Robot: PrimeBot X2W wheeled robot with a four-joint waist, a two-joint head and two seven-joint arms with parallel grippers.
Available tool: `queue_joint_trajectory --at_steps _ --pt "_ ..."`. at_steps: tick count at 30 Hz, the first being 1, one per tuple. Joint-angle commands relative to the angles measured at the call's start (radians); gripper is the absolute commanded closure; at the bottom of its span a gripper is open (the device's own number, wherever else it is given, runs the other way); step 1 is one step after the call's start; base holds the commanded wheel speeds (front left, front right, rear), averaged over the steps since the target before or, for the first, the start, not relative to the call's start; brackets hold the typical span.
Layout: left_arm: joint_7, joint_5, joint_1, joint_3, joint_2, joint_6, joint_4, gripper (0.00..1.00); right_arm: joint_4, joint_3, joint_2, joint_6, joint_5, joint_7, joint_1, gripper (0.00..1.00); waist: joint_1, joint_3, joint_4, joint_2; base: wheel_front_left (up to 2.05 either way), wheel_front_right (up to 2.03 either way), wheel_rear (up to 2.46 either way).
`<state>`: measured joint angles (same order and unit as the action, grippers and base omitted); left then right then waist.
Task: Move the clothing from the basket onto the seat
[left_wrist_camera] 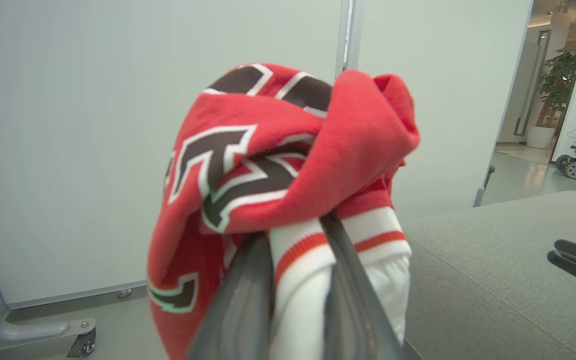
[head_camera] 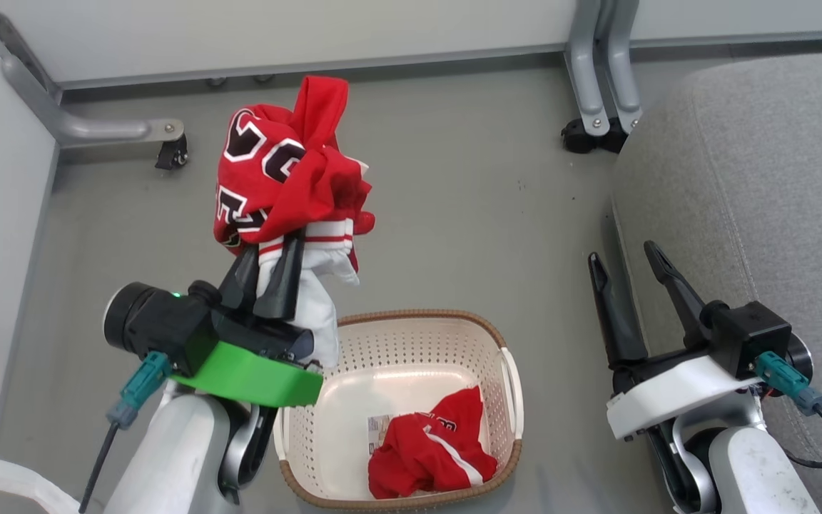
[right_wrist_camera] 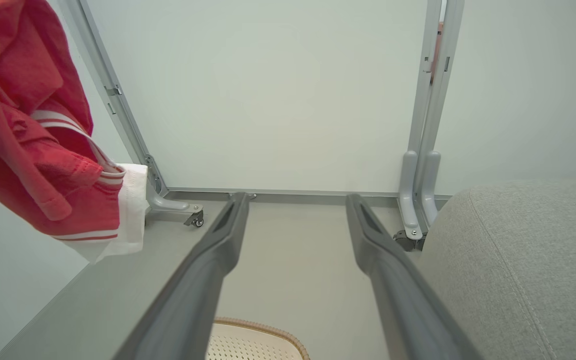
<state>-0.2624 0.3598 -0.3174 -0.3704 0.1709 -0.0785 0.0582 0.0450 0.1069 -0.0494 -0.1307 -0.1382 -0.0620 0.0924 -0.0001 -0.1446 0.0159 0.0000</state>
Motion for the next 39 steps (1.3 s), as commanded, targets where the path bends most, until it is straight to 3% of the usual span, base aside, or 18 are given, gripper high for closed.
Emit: queue_joint_trajectory --at_steps 1,13,33,39 --pt "0.001 -0.001 0.025 -0.004 0.004 0.006 -0.013 1.00 0.006 0.002 -0.002 0.000 -0.008 0.005 -0.018 0.00 0.0001 0.054 -0.001 0.0000 0.00 0.00 0.00" --pt "0.041 0.019 0.147 -0.033 0.017 0.034 -0.088 1.00 0.028 0.007 -0.002 0.000 -0.029 0.040 -0.107 0.00 0.0001 0.144 0.007 0.0000 0.00 0.00 0.00" --pt "0.057 0.035 0.159 -0.058 0.023 0.037 -0.133 1.00 0.038 0.008 -0.002 0.000 -0.043 0.052 -0.133 0.00 0.0001 0.148 0.001 0.0000 0.00 0.00 0.00" --pt "0.056 0.039 0.143 -0.063 0.022 0.035 -0.142 1.00 0.049 0.062 -0.003 0.000 -0.046 0.061 -0.097 0.00 0.0001 0.146 -0.012 0.0000 0.00 0.00 0.00"
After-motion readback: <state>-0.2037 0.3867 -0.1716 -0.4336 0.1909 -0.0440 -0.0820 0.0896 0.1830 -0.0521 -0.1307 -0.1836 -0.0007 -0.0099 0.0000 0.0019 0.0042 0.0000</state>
